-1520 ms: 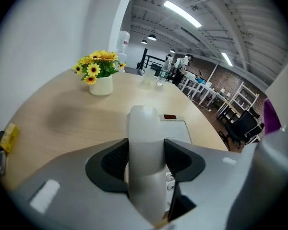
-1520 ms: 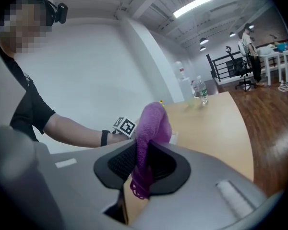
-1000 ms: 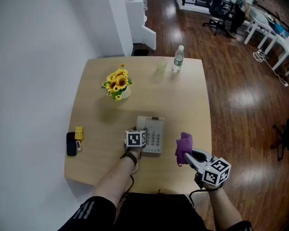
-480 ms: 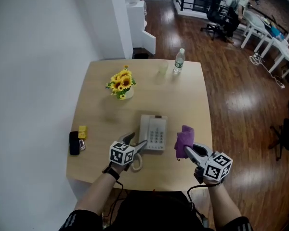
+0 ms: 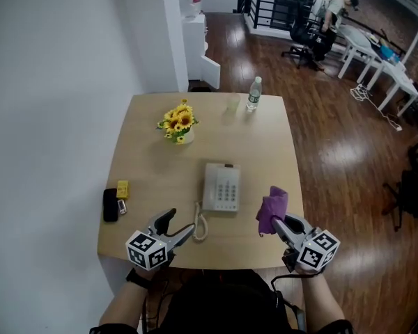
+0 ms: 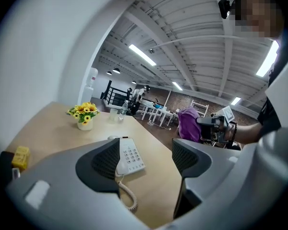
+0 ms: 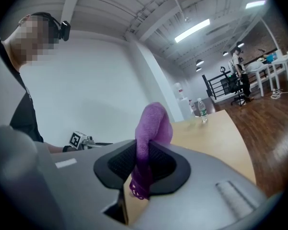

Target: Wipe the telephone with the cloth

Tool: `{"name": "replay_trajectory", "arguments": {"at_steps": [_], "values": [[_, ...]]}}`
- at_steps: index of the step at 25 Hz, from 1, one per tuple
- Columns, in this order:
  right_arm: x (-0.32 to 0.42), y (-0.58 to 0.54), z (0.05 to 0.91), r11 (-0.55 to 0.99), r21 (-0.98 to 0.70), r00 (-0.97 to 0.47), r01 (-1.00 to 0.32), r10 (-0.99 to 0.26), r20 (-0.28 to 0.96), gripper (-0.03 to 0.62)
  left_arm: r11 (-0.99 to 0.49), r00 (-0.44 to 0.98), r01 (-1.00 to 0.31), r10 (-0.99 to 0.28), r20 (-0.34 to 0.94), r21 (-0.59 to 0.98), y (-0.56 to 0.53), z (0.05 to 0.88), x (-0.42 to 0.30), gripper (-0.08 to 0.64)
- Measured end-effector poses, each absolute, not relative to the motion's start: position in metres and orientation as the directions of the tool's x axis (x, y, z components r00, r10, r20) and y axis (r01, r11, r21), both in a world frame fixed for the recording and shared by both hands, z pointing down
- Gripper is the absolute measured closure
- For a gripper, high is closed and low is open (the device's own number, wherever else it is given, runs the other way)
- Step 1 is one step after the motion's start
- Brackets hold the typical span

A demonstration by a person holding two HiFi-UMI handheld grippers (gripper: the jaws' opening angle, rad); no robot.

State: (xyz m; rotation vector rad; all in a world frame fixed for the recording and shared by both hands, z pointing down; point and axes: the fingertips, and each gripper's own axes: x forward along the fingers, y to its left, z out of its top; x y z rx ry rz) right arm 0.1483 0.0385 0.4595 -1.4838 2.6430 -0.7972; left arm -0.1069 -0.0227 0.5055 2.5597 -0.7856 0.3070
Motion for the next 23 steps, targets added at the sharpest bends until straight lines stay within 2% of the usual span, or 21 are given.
{"name": "replay_trajectory", "arguments": {"at_steps": [6, 23], "values": [[0.152, 0.072, 0.453, 0.455, -0.415, -0.574, -0.788, -0.786, 0.23, 0.52, -0.773, 0.825, -0.555, -0.466, 0.319, 0.307, 0.016, 0.485, -0.095, 0.225], [0.168, 0.117, 0.448, 0.55, -0.374, -0.648, -0.747, -0.728, 0.223, 0.52, -0.734, 0.773, -0.632, -0.574, 0.271, 0.248, 0.056, 0.452, -0.093, 0.238]]}}
